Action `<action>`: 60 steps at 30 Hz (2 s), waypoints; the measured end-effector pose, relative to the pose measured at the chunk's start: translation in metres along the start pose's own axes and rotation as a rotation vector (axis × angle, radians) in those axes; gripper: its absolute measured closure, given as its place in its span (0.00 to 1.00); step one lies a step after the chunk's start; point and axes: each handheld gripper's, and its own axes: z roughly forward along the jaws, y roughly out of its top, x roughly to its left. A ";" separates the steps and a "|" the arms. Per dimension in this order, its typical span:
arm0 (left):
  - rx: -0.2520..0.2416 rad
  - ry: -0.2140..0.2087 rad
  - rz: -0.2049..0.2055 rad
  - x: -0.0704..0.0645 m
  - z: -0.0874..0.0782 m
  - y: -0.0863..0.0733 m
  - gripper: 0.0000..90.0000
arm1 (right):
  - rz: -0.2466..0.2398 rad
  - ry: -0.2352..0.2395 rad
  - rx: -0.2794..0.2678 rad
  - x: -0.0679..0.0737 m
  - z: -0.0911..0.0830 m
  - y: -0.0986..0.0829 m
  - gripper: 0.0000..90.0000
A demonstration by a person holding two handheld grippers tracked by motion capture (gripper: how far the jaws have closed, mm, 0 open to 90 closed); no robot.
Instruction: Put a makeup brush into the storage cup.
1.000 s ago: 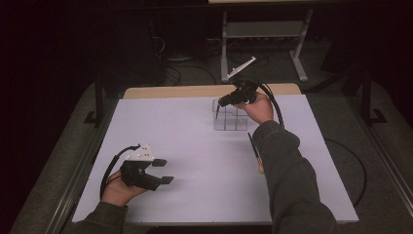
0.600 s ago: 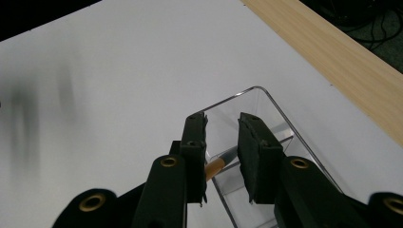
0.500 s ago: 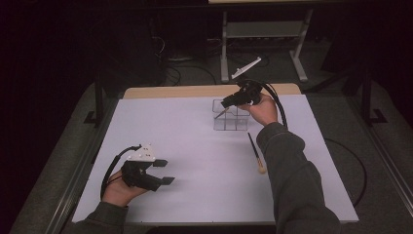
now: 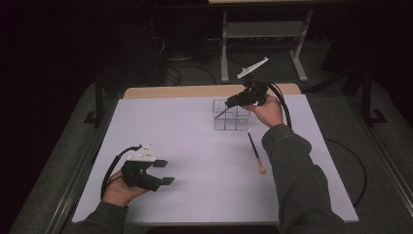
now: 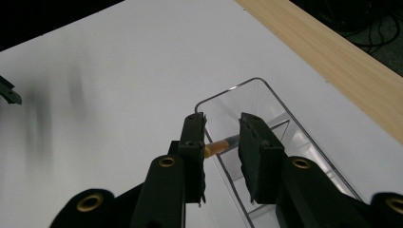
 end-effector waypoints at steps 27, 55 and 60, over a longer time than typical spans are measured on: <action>-0.001 -0.006 0.012 0.001 0.001 0.000 0.37 | -0.032 -0.011 -0.010 0.007 -0.023 -0.008 0.77; 0.016 -0.003 0.007 0.004 0.003 -0.002 0.36 | 0.008 -0.008 -0.010 0.010 -0.031 -0.041 0.68; 0.008 -0.004 -0.004 0.003 0.003 -0.002 0.35 | 0.014 -0.012 -0.015 0.013 -0.031 -0.046 0.66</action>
